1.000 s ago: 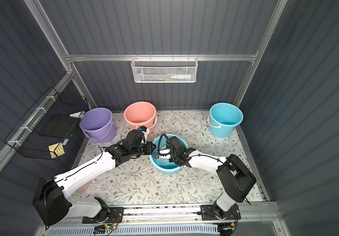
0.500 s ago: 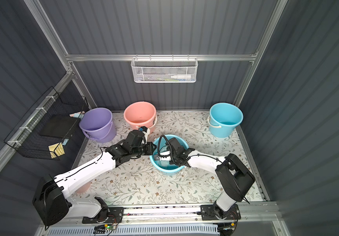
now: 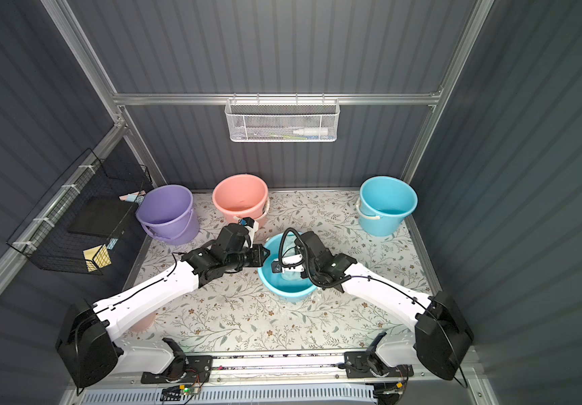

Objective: Wipe the inside of the bucket with a cloth
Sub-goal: Wipe the dirt from the inside of the bucket.

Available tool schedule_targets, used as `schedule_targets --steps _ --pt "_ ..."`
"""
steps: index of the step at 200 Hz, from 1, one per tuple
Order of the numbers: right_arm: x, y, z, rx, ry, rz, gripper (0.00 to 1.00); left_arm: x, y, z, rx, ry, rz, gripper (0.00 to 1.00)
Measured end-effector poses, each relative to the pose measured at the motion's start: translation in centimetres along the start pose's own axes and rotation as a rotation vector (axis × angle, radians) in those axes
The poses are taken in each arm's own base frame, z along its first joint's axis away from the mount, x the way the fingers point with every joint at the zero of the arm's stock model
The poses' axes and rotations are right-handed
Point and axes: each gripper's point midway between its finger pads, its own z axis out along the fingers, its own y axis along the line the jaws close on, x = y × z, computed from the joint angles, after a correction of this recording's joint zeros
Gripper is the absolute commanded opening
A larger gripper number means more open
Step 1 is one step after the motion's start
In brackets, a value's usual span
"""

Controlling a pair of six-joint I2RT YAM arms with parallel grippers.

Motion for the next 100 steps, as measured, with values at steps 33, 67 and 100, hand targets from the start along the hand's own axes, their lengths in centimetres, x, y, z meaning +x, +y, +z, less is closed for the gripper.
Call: schedule_targets --steps 33,67,100 --pt "0.7 -1.8 -1.9 0.049 0.039 -0.047 0.00 0.0 0.1 0.0 -0.003 -0.002 0.000 0.00" --pt "1.2 -3.1 -2.8 0.064 0.083 -0.088 0.00 0.0 0.1 0.0 -0.003 -0.003 0.000 0.00" --pt "1.6 -3.3 -3.0 0.061 0.109 -0.110 0.00 0.0 0.1 0.0 -0.003 -0.003 0.000 0.00"
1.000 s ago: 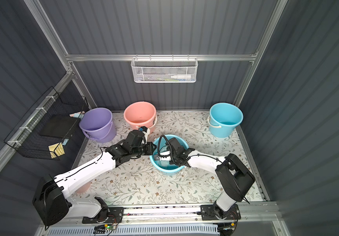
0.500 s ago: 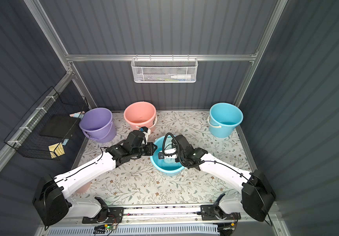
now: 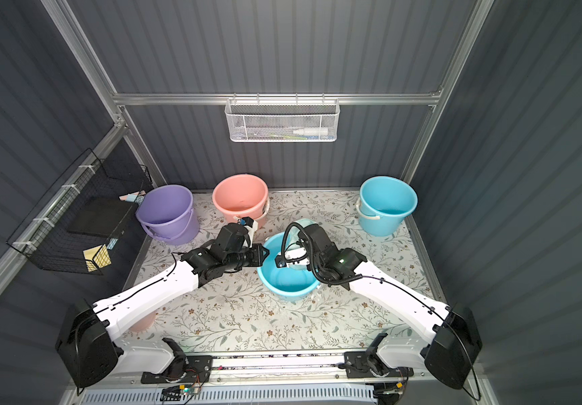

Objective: Wipe the inside of the bucket with a cloth
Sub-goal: Wipe the dirt from the inside of the bucket.

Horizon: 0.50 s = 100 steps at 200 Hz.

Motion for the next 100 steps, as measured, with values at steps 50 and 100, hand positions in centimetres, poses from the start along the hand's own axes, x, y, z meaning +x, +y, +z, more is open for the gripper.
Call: schedule_targets --steps 50,100 --pt "0.0 2.4 2.4 -0.114 0.049 -0.048 0.00 0.0 0.0 0.0 0.000 0.000 0.000 0.00" --pt "-0.4 4.9 4.9 -0.226 0.085 -0.049 0.00 -0.1 0.0 0.0 0.000 -0.004 -0.003 0.00"
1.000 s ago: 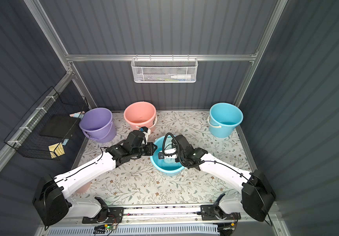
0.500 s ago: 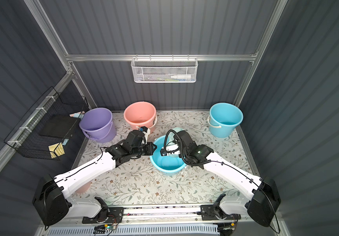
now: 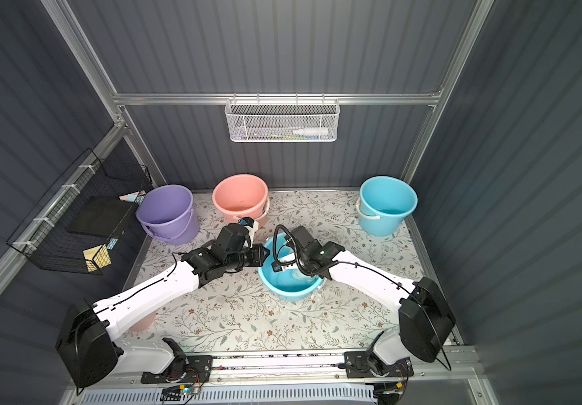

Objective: Wipe the inside of the bucket with a cloth
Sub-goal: Wipe the dirt from the inside of the bucket.

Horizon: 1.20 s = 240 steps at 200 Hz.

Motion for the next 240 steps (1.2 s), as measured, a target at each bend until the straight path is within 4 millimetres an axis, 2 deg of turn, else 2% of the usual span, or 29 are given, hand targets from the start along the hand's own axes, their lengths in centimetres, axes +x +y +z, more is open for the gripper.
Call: schedule_targets --steps 94,134,155,169,240 --pt "-2.2 5.7 6.8 -0.231 0.020 0.078 0.00 0.1 0.2 0.0 -0.007 0.006 -0.001 0.00" --pt "-2.8 5.9 7.3 -0.247 0.003 0.135 0.00 0.4 0.6 0.0 -0.021 0.017 -0.012 0.00" --pt "-3.0 5.8 6.5 -0.267 -0.011 0.158 0.00 0.4 0.5 0.0 -0.021 0.015 -0.011 0.00" --pt "-2.9 5.5 5.1 -0.285 -0.026 0.178 0.00 0.3 0.6 0.0 -0.022 0.014 -0.011 0.00" --pt "-1.1 2.2 -5.1 -0.252 -0.101 0.359 0.00 -0.3 0.6 -0.5 -0.036 -0.021 0.008 0.00"
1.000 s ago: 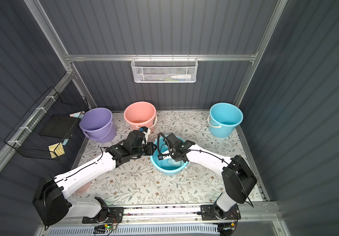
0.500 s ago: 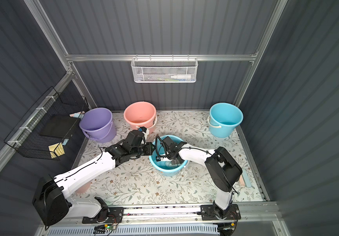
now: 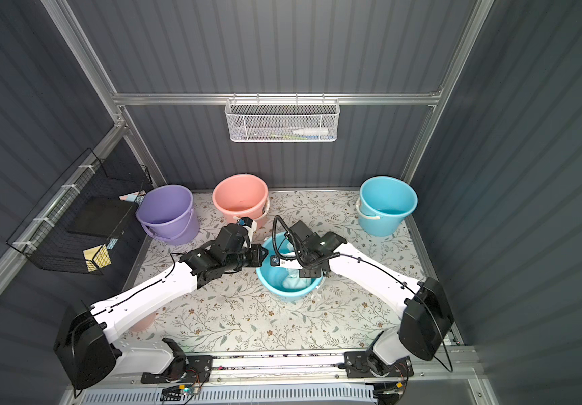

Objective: Wipe the inside of the bucket with a cloth
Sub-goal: Wipe the dirt from the inside of the bucket.

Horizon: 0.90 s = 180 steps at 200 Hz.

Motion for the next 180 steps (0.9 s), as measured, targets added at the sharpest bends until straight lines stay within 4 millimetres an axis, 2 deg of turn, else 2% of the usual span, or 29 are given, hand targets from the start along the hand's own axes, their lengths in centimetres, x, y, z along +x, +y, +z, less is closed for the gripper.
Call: schedule_targets --steps 39,75,123,180 --pt "0.2 0.1 -3.8 -0.042 0.010 0.133 0.00 -0.3 0.2 0.0 -0.010 -0.014 0.004 0.00" --pt "0.7 0.4 -5.7 -0.097 0.086 0.276 0.00 -0.4 0.1 0.0 -0.006 -0.019 0.011 0.00" --pt "1.4 1.6 -5.2 -0.188 0.205 0.376 0.00 -0.5 0.0 0.0 -0.004 -0.022 0.018 0.00" --pt "0.5 2.0 -2.6 -0.265 0.285 0.412 0.00 -0.6 -0.1 0.0 -0.001 -0.025 0.019 0.00"
